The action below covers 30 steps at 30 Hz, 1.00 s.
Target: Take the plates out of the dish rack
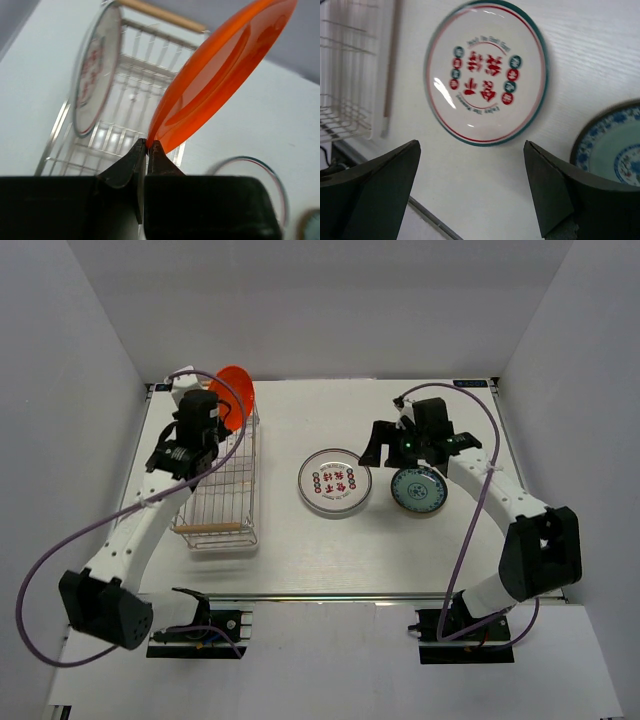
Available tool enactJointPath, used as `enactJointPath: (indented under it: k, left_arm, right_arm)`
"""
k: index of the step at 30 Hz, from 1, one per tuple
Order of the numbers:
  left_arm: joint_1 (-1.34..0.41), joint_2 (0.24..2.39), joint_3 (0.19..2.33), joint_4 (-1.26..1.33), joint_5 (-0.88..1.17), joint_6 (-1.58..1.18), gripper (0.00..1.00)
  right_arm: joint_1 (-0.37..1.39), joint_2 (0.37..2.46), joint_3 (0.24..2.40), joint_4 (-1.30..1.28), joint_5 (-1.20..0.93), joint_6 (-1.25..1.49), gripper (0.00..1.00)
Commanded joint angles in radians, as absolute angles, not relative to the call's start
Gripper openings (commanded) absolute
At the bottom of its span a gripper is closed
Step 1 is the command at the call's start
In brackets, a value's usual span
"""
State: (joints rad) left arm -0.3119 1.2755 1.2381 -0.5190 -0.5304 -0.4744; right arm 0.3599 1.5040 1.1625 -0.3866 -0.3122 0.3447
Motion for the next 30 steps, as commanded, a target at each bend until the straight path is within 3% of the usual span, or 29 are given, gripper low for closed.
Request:
enactJointPath:
  k: [1,4,11,19,22,23,27,28,30]
  left_arm:
    - [-0.314,1.171,1.218,-0.398,-0.285,-0.401,0.0]
    - [-0.314,1.149,1.204,-0.376,-0.143,-0.364,0.0]
    - [-0.324,1.23,1.184,-0.305,0.404,-0.37,0.0]
    - [-0.356,1.33,1.155,-0.218,0.6,-0.436,0.0]
    - [-0.367,1.35,1.164,-0.244,0.581,-0.431,0.0]
    - [-0.367,1.351,1.17,-0.253,0.577,-0.428,0.0]
    - [-0.391,1.367,1.177,-0.287,0.528,-0.428,0.0]
    - [-0.391,1.374,1.18,-0.291,0.514,-0.429,0.0]
    - [-0.402,1.382,1.181,-0.301,0.508,-0.431,0.0]
  right_arm:
    - [0.357,1.436,1.152,-0.258,-0.491,0.288,0.89]
    - [0.359,1.402,1.132,-0.193,-0.583,0.29,0.89]
    - [0.364,1.355,1.118,-0.089,-0.693,0.301,0.89]
    - [0.37,1.377,1.127,-0.054,-0.667,0.307,0.89]
    - [0.37,1.397,1.128,-0.023,-0.681,0.327,0.82]
    - [0.373,1.399,1.124,-0.012,-0.687,0.334,0.72]
    - [0.37,1.393,1.104,0.049,-0.687,0.367,0.48]
    - [0.37,1.393,1.101,0.052,-0.686,0.371,0.34]
    - [0.37,1.394,1.101,0.057,-0.687,0.38,0.22]
